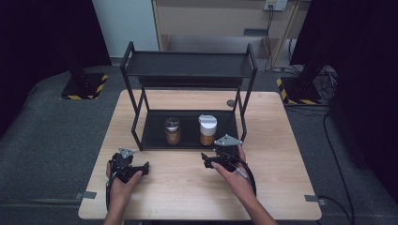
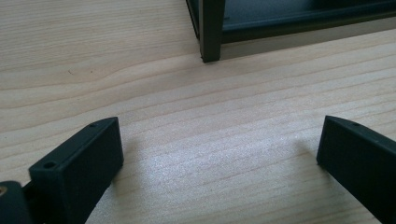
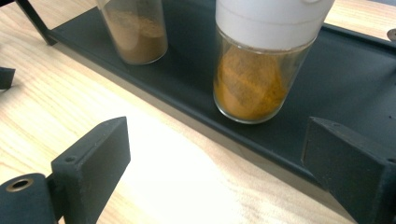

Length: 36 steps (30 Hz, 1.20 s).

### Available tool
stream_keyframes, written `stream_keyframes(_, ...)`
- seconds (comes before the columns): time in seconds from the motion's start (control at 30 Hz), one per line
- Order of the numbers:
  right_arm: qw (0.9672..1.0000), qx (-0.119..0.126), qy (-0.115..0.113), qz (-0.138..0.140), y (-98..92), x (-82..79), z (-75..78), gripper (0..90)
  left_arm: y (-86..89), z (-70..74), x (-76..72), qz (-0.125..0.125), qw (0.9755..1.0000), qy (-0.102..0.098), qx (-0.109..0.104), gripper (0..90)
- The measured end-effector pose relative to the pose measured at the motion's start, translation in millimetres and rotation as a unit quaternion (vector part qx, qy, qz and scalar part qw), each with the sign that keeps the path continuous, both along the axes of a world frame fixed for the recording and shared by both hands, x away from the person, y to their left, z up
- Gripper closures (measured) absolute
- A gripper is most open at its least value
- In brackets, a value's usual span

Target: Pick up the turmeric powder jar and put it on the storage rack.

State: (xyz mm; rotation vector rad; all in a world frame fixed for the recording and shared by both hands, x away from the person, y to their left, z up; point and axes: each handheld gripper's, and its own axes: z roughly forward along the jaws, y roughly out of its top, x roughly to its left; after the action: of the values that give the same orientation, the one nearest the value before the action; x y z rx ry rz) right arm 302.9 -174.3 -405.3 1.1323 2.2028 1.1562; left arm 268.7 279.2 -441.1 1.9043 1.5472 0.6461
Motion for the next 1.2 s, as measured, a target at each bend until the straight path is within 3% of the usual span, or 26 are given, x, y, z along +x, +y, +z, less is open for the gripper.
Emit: stream_keyframes(1.2, 0.9997, -0.007, 0.010, 0.021, -15.1, -25.4, -5.6, 7.3, -0.4, 0.0, 0.3, 0.000, 1.0000, 0.000, 0.000, 0.0)
